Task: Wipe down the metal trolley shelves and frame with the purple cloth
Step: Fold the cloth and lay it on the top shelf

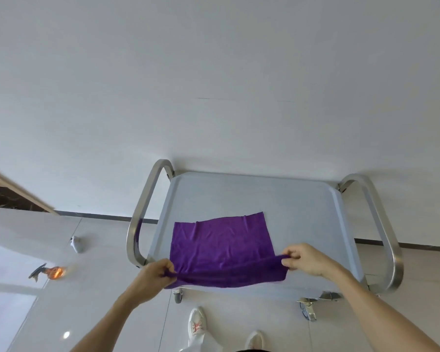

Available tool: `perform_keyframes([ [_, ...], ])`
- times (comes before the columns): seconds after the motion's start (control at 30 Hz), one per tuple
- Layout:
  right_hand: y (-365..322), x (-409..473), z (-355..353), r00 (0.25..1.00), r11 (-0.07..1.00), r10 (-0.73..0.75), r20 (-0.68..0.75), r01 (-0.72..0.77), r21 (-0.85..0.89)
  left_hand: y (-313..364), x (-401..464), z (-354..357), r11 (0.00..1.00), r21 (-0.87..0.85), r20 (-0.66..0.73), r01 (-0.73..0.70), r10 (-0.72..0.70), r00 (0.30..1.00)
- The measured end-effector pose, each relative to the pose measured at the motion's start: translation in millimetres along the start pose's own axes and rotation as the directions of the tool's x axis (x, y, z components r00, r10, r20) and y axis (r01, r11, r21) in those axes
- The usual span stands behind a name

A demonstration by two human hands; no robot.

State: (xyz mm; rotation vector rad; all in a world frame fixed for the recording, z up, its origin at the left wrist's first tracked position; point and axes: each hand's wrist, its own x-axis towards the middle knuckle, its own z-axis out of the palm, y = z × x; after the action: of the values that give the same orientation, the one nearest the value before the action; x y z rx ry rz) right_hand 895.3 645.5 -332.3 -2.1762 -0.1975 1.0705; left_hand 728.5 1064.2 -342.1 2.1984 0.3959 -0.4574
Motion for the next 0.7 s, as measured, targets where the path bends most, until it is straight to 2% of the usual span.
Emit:
perform_keyframes([
  [0.1,-32,22,-13,0.976,0.999,-0.033,-0.216,0.041,0.032,18,34,-23,0.999,-0.037,-0.094,0.005,-0.008,0.996],
  [0.2,-60,43,-17,0.902,1.0,-0.027,-0.431,0.028,-0.003,35,63,-37,0.995,-0.102,-0.211,0.019,-0.04,0.977],
  [0.27,-69,54,-15,0.855,1.0,-0.003,-0.518,0.012,0.014,41,75,-40,0.985,-0.173,-0.271,0.016,-0.063,0.96],
  [0.37,-62,66,0,0.871,0.998,0.053,-0.488,-0.063,-0.004,38,84,-38,0.977,-0.206,-0.277,0.056,-0.113,0.954],
  [0.5,-29,73,34,0.892,0.957,0.284,-0.351,-0.284,0.052,13,79,-15,0.928,-0.178,-0.057,0.327,-0.342,0.938],
  [0.57,-16,76,50,0.866,0.928,0.373,-0.333,-0.351,0.126,1,71,1,0.88,-0.172,0.037,0.444,-0.444,0.895],
  [0.63,-11,80,58,0.831,0.895,0.436,-0.345,-0.359,0.265,-8,66,14,0.839,-0.221,0.037,0.498,-0.503,0.863],
  [0.7,-10,86,61,0.802,0.843,0.494,-0.335,-0.348,0.411,-9,66,20,0.767,-0.348,0.007,0.54,-0.573,0.819],
])
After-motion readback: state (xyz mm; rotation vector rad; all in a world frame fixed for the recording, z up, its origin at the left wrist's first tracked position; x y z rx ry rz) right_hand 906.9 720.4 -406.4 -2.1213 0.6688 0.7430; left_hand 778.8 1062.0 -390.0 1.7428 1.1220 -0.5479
